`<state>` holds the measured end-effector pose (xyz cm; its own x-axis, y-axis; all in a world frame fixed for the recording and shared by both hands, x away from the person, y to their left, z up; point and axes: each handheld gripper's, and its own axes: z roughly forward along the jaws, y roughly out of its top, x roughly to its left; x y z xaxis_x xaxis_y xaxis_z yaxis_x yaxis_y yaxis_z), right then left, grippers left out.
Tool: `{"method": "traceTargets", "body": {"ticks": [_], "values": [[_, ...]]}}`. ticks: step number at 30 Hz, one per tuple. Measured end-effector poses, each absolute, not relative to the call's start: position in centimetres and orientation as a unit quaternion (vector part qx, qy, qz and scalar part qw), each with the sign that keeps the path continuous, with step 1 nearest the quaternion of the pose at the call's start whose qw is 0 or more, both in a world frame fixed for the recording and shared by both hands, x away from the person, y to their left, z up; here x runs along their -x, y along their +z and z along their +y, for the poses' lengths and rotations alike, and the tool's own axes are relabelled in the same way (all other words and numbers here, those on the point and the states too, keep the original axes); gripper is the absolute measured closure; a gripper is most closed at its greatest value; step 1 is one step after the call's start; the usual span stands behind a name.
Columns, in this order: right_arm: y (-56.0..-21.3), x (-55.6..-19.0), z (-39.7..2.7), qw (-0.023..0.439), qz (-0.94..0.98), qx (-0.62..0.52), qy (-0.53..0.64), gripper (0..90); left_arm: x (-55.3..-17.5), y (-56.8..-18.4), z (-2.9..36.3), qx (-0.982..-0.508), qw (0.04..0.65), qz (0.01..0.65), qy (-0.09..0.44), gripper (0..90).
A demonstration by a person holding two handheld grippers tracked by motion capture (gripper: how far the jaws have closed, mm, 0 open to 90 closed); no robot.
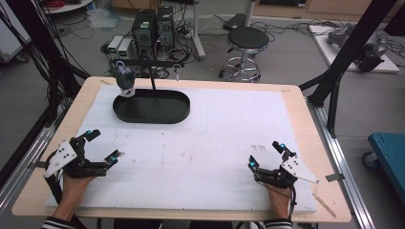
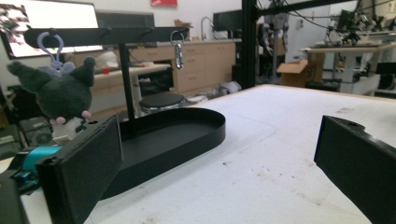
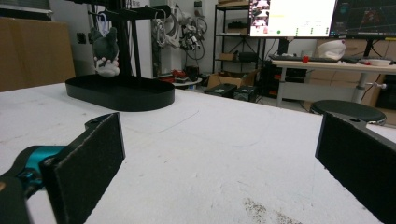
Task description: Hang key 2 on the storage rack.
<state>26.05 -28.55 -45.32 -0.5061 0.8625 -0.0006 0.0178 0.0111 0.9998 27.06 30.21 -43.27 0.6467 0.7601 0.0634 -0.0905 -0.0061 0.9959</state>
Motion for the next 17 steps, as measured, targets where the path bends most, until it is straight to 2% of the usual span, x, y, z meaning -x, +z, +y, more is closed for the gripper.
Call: {"method": "traceTargets", "body": {"ticks": [8, 17], "values": [[-45.3, -26.0, -28.5, 0.348, 0.621, -0.353, 0.606, 0.6, -27.5, -45.2, 30.2, -0.633, 0.647, 0.296, 0.305, 1.7], [-45.3, -26.0, -28.3, 0.353, 0.628, -0.348, 0.600, 0.6, -27.3, -45.4, 30.2, -0.629, 0.646, 0.296, 0.316, 1.7]]}}
